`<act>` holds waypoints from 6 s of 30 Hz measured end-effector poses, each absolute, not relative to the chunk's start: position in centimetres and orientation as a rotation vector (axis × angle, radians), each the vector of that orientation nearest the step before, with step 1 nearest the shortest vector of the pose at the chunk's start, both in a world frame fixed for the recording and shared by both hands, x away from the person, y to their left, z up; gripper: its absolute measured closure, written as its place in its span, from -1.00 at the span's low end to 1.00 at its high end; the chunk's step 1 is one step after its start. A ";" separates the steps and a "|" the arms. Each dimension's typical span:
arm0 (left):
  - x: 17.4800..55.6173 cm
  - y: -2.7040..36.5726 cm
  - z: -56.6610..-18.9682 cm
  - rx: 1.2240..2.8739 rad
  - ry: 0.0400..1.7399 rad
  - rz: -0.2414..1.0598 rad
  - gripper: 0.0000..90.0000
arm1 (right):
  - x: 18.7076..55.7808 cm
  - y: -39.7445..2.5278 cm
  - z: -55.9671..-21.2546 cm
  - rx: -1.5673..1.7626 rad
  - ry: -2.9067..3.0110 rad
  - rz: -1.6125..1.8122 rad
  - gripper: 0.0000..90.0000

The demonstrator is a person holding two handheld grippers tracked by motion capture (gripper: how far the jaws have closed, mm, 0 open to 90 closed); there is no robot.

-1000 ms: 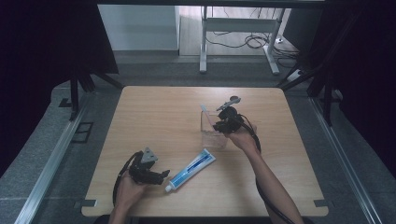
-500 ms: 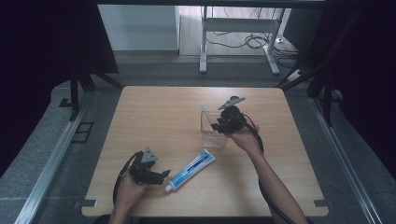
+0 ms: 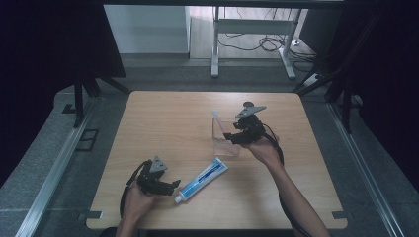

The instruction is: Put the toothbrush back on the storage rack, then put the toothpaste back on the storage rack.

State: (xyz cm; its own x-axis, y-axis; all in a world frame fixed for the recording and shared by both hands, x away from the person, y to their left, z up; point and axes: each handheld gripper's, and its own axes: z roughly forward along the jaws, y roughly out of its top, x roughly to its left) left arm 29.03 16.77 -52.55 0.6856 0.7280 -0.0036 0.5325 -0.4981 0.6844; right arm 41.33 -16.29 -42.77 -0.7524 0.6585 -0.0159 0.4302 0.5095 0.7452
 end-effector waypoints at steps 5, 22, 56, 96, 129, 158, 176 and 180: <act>29.0 16.7 -52.6 2.225 0.961 0.377 -0.70 | 40.8 -17.1 -42.6 0.904 2.447 1.116 -0.27; 29.0 16.7 -52.6 2.231 0.955 0.385 -0.70 | 38.4 -18.8 -42.5 0.840 2.442 1.086 -0.85; 29.0 16.9 -52.4 2.180 0.972 0.328 -0.70 | 32.2 -24.2 -43.9 0.892 2.415 1.104 -1.00; 28.7 16.5 -52.2 2.194 1.006 0.349 -0.70 | 28.0 -28.2 -51.7 1.017 2.413 1.058 -1.00; 28.3 16.1 -50.6 2.174 0.931 0.277 -0.08 | 27.9 -29.2 -52.9 1.033 2.403 1.001 -1.00; 25.6 9.7 -49.7 2.366 0.687 0.083 0.99 | 27.9 -29.6 -53.0 1.039 2.379 0.990 -0.97; 25.9 9.6 -51.0 2.432 0.726 0.092 0.99 | 28.0 -29.5 -53.1 1.032 2.396 0.985 -0.95; 26.3 10.2 -51.1 2.429 0.732 0.108 0.99 | 28.0 -29.5 -53.2 1.030 2.400 0.984 -0.94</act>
